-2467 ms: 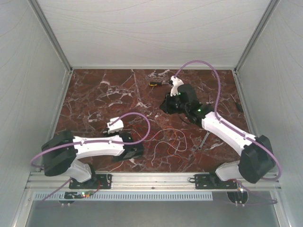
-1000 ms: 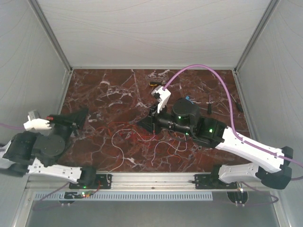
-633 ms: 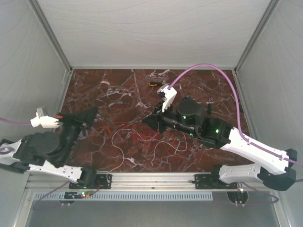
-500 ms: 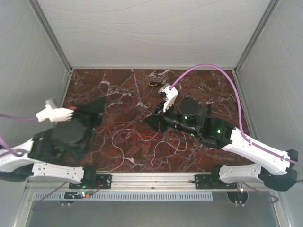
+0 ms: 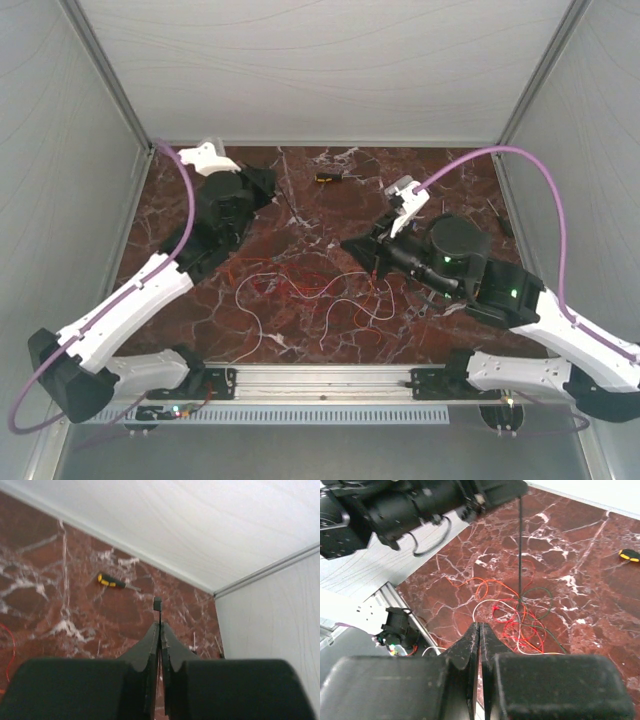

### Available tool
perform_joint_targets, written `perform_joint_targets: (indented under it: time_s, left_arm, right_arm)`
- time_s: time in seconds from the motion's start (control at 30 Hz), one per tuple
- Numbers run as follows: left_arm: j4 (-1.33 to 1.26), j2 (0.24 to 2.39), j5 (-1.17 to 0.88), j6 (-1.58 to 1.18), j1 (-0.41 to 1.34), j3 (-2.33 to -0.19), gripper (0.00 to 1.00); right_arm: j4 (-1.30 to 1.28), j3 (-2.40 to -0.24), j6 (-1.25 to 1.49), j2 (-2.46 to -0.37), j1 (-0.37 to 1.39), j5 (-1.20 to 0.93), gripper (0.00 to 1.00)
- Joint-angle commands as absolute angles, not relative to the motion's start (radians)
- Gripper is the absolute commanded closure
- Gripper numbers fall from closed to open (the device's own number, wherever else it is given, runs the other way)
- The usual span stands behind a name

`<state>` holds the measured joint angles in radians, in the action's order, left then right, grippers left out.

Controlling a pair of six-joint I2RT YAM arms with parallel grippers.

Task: Zip-tie the wires
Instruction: Adjust the cable at the center of the board.

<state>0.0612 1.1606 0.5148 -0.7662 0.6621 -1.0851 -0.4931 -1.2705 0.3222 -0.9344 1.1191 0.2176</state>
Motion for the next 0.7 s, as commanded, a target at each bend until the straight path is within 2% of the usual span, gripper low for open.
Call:
perform_joint_targets:
  time_s: [0.0, 0.1, 0.17, 0.3, 0.5, 0.67]
  left_arm:
    - [-0.113, 1.04, 0.449, -0.602, 0.594, -1.044, 1.0]
    - [-0.078, 0.911, 0.548, -0.615, 0.589, -0.914, 1.0]
    - [-0.078, 0.817, 0.603, -0.621, 0.589, -0.813, 1.0]
    - [-0.121, 0.659, 0.739, -0.556, 0.581, -0.655, 1.0]
    - [-0.208, 0.594, 0.685, -0.42, 0.476, -0.578, 1.0]
    - [-0.186, 0.578, 0.58, -0.43, 0.334, -0.584, 1.0]
  right_arm:
    - [-0.472, -1.202, 0.279, -0.911, 1.078, 0.243, 1.0]
    - [-0.396, -1.114, 0.309, -0.911, 0.964, 0.122, 1.0]
    - [-0.318, -1.044, 0.361, -0.929, 0.887, -0.087, 1.0]
    - [-0.144, -0.929, 0.398, -1.01, 0.869, -0.335, 1.0]
    - [-0.063, -0.867, 0.395, -1.229, 1.062, -0.165, 1.0]
    - [0.072, -0.898, 0.444, -1.478, 1.123, -0.112, 1.0]
